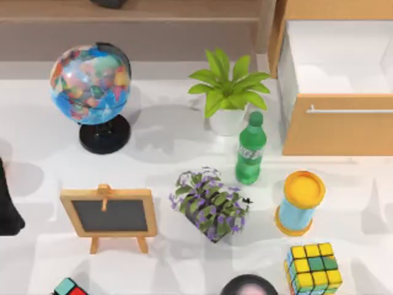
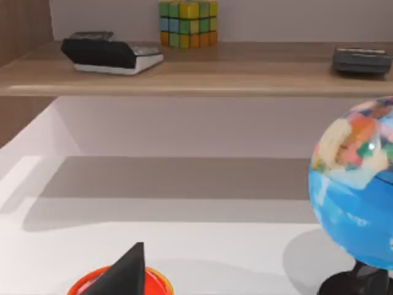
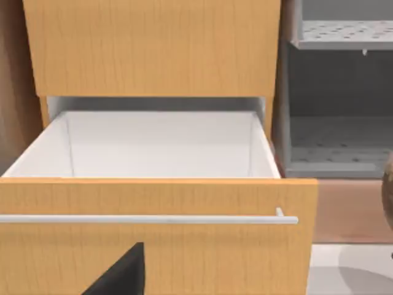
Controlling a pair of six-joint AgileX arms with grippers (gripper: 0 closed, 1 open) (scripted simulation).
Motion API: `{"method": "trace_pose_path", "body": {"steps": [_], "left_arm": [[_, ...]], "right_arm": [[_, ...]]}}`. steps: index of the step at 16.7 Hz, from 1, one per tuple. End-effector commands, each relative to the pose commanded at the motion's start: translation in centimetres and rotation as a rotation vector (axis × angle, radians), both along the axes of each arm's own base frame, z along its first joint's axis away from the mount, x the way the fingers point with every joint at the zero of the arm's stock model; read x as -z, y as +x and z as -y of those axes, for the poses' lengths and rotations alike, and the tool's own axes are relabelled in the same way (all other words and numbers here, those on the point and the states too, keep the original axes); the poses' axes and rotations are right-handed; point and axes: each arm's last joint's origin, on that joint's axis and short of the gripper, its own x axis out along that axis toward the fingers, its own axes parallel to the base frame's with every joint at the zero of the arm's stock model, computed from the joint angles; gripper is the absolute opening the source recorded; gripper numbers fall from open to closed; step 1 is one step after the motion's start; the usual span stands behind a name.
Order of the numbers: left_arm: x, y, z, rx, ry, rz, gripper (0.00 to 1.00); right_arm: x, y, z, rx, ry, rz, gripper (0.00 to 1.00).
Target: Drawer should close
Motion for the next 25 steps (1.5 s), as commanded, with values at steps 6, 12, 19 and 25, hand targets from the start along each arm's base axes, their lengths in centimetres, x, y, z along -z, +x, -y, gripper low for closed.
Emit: {"method": "trace_pose_path", "body": {"steps": [6,12,19,25], "left_arm": [[0.0,0.0,0.0,0.0,0.0,0.0,1.0],[0.0,0.0,0.0,0.0,0.0,0.0,1.0],[0.0,0.0,0.0,0.0,0.0,0.0,1.0],[0.0,0.0,0.0,0.0,0.0,0.0,1.0]], "right_arm": [[-2.5,0.3,0.6,-0.006,-0.003,0.026,1.0],[-8.0,3.3,3.6,-0.007,-0.003,0.008,1.0],[-11.4,7.0,8.8,-0.001,0.002,-0.003,1.0],[-11.6,7.2,9.2,-0.001,0.001,-0.002,1.0]]}}
